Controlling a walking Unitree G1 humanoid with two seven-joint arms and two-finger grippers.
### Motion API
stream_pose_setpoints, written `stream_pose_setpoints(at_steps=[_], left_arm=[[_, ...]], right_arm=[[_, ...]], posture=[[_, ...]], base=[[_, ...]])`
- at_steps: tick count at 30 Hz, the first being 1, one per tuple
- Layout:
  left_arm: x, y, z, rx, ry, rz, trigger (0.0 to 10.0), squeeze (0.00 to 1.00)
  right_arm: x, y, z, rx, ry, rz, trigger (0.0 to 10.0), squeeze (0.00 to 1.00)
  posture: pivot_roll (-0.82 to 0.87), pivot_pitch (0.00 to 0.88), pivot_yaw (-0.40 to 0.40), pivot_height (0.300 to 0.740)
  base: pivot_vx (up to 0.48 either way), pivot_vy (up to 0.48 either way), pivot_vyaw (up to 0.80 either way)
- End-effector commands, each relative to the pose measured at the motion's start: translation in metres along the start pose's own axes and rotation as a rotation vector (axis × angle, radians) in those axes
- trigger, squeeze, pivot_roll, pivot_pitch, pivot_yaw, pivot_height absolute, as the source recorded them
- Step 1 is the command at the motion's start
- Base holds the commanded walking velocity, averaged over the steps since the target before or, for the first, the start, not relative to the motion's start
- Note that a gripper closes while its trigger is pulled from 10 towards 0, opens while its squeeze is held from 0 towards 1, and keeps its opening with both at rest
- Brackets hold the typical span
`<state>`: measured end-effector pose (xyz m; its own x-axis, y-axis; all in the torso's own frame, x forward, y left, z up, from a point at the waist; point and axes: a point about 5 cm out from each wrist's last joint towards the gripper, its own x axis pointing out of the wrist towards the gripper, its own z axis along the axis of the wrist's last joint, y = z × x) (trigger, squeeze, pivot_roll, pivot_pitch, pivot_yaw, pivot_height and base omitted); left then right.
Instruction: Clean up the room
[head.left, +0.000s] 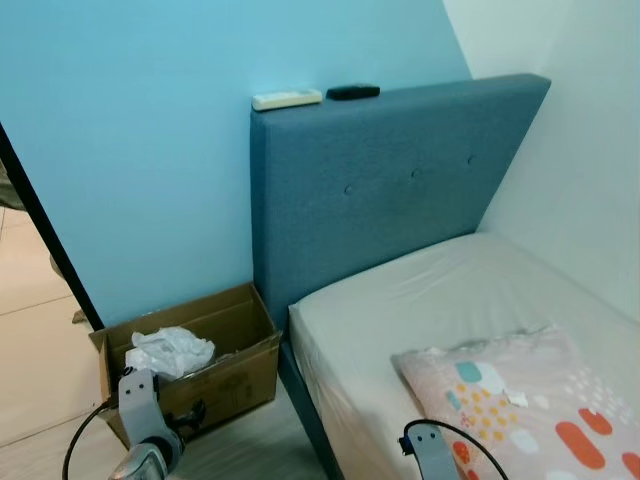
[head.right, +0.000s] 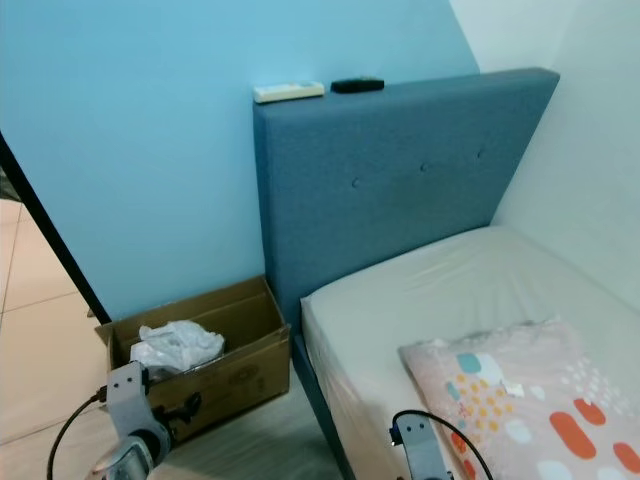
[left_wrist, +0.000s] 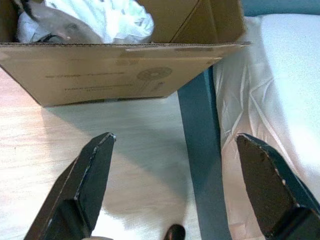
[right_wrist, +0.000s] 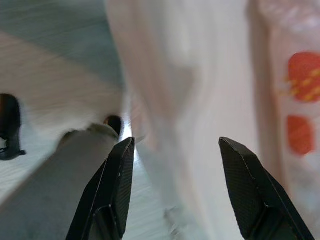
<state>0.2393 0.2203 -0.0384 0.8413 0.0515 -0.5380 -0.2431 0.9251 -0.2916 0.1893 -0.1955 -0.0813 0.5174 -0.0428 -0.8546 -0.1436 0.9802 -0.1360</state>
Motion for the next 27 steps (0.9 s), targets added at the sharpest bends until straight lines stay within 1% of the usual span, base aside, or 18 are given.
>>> stream_pose_setpoints(at_steps=[1, 5, 12, 20, 24, 27], left_arm=[[0.002, -0.006, 0.002, -0.008, -0.01, -0.016, 10.0, 0.0], [0.004, -0.009, 0.008, -0.009, -0.034, -0.034, 10.0, 0.0], [0.006, -0.012, 0.012, -0.003, -0.049, -0.051, 10.0, 0.0], [0.01, -0.018, 0.025, 0.033, -0.096, -0.076, 10.0, 0.0], [0.013, -0.023, 0.036, 0.057, -0.137, -0.082, 10.0, 0.0], [0.014, -0.025, 0.038, 0.061, -0.145, -0.086, 10.0, 0.0]], right_arm=[[-0.001, -0.003, -0.007, 0.017, 0.019, -0.006, 10.0, 0.0], [-0.001, -0.003, -0.006, -0.003, 0.02, -0.005, 10.0, 0.0], [-0.001, -0.003, -0.006, -0.008, 0.021, -0.002, 10.0, 0.0], [-0.001, -0.001, -0.007, -0.015, 0.022, 0.003, 10.0, 0.0], [-0.001, 0.0, -0.006, -0.009, 0.018, 0.003, 10.0, 0.0], [-0.001, 0.0, -0.005, -0.005, 0.015, 0.006, 10.0, 0.0]], posture=[[0.02, 0.017, -0.074, 0.732], [0.02, 0.012, -0.074, 0.732], [0.02, 0.006, -0.075, 0.732], [0.02, 0.001, -0.069, 0.732], [0.02, 0.001, -0.067, 0.732], [0.02, 0.004, -0.065, 0.732]], base=[[0.0, 0.0, -0.73], [0.0, 0.0, -0.77], [0.0, 0.0, -0.77], [0.0, 0.0, -0.77], [0.0, 0.0, -0.77], [0.0, 0.0, -0.77]])
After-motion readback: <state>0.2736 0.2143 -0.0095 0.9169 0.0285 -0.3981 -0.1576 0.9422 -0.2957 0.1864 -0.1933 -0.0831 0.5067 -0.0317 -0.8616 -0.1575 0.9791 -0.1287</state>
